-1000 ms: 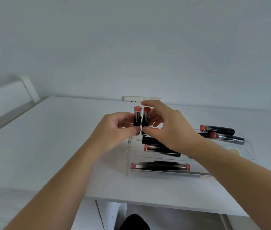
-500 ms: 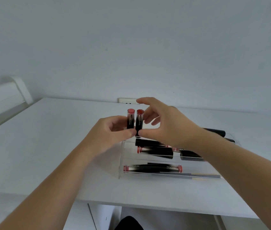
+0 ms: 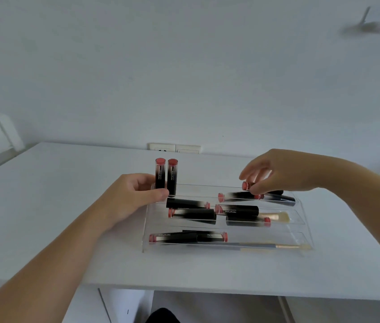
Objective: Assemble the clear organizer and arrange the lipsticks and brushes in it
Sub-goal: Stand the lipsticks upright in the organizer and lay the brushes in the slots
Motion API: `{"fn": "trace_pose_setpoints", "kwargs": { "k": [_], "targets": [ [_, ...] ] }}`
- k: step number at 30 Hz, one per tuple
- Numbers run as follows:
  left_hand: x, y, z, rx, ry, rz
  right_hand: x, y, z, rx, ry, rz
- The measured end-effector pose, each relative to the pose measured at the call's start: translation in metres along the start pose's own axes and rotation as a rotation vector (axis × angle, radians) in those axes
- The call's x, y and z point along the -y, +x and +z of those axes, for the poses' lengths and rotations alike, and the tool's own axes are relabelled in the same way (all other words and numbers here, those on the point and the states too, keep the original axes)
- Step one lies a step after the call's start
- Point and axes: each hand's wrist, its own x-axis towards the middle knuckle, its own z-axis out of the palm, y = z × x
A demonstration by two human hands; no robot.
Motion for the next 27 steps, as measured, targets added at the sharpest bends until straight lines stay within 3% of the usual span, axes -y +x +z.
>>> {"fn": "trace_pose_setpoints", "kwargs": {
  "k": [11, 15, 21, 27],
  "targets": [
    [0.005, 0.003, -0.001, 0.013, 0.011, -0.002, 0.005, 0.002, 0.001, -0.089, -0.028, -0.042],
    [0.007, 0.004, -0.002, 0.012, 0.008, 0.000, 0.021, 0.001, -0.009, -0.238, 0.200, -0.158],
    [0.006, 0.003, -0.002, 0.021, 0.018, 0.003, 0.063, 0.019, 0.011, -0.307, 0.531, -0.262],
    [0.007, 0.003, -0.001, 0.025, -0.018, 0.004, 0.082, 0.037, 0.038, -0.331, 0.597, -0.229]
  ]
}}
